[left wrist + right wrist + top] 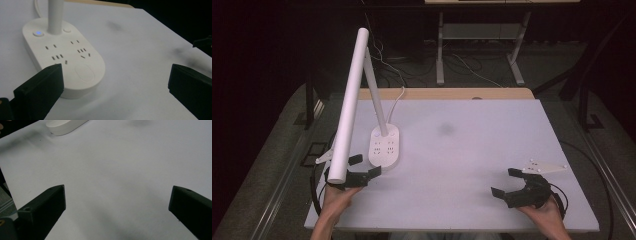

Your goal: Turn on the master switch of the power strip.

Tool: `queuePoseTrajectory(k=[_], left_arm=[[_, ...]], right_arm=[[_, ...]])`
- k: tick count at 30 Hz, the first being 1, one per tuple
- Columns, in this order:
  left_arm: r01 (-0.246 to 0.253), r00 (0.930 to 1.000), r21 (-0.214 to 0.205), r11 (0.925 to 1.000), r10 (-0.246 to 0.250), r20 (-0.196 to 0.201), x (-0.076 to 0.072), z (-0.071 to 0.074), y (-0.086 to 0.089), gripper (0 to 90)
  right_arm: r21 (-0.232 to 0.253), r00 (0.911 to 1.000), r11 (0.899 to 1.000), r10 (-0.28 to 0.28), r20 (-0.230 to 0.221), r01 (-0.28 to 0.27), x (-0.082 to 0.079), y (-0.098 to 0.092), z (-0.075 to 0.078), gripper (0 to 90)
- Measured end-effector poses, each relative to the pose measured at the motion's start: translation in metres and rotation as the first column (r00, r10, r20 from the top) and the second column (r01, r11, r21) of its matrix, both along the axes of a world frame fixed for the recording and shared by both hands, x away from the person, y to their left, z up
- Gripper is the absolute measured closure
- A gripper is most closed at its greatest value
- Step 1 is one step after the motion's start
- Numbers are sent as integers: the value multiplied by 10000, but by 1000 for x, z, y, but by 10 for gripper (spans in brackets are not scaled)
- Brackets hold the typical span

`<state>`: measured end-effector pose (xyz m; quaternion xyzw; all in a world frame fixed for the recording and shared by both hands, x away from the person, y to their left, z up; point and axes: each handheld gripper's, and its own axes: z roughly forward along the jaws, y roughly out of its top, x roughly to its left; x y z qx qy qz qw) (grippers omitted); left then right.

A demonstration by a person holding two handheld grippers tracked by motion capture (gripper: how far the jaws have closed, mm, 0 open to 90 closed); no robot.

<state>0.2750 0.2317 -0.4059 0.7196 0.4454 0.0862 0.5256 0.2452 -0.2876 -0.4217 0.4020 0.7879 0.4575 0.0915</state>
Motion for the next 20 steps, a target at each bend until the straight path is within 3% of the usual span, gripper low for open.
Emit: queuePoseTrajectory(k=[8, 20], left_arm=[[945, 9955, 202, 9953, -943, -132, -9, -16, -16, 0], [1780, 9839, 499, 9828, -1769, -256, -18, -24, -34, 0]], right_arm=[[-17, 10000, 10000, 43, -21, -43, -1, 0, 0, 4], [51, 10000, 10000, 55, -34, -55, -4, -1, 0, 4]])
